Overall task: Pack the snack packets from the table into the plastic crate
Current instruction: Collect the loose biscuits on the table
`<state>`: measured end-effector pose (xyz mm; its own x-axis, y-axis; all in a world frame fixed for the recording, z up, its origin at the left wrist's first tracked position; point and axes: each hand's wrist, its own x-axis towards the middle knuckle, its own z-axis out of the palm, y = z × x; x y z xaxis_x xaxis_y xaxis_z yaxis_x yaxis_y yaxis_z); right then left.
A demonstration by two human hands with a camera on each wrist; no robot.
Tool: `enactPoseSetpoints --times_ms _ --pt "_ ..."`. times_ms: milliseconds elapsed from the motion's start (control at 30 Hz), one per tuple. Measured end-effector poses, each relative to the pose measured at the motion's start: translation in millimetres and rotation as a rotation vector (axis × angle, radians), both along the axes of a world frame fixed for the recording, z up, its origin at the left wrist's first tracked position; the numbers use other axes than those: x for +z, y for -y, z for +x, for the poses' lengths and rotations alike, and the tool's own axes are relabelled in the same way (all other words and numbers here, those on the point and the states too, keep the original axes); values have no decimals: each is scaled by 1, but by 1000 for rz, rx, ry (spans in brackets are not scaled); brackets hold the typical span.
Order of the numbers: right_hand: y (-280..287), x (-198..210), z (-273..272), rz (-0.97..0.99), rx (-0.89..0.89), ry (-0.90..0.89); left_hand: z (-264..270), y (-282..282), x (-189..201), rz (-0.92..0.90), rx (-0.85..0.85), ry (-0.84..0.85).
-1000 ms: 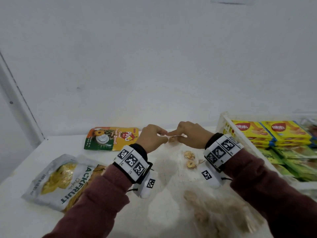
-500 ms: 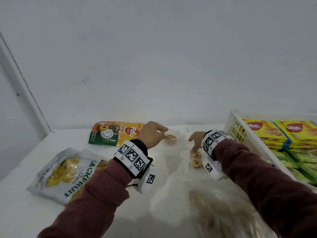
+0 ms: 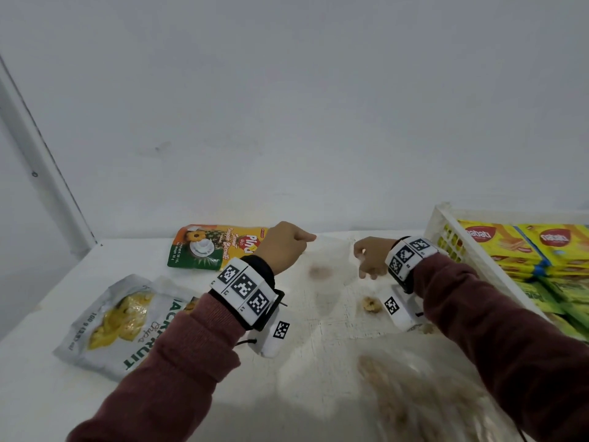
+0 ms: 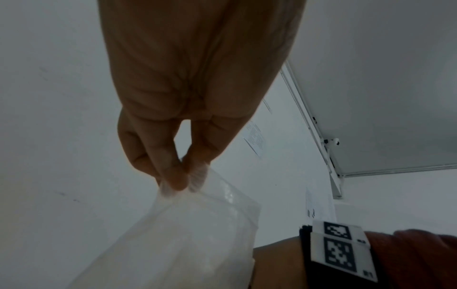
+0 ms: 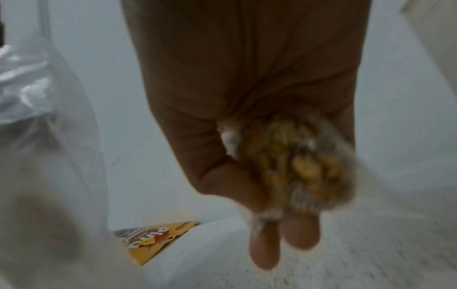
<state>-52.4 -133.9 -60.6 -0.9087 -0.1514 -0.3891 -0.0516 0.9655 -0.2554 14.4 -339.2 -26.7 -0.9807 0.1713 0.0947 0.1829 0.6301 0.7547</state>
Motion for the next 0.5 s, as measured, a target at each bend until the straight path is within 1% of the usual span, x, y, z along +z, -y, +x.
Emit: enactPoseSetpoints --times_ms 33,100,167,233,333,433,500 --pt "0 4 4 11 -6 13 0 0 1 8 1 -6" --pt "4 6 13 120 18 54 1 -1 3 23 -5 -23" --pt "8 -1 18 251 72 121 2 -2 4 40 -10 -38" --pt "7 -15 18 309 84 124 4 -3 4 42 -14 -38" --pt "6 -22 21 286 52 75 4 -4 3 50 -26 -26" --pt "10 -14 26 279 76 16 4 -5 1 45 -44 -5" --pt "8 -4 28 193 53 -14 5 -5 -1 28 -52 6"
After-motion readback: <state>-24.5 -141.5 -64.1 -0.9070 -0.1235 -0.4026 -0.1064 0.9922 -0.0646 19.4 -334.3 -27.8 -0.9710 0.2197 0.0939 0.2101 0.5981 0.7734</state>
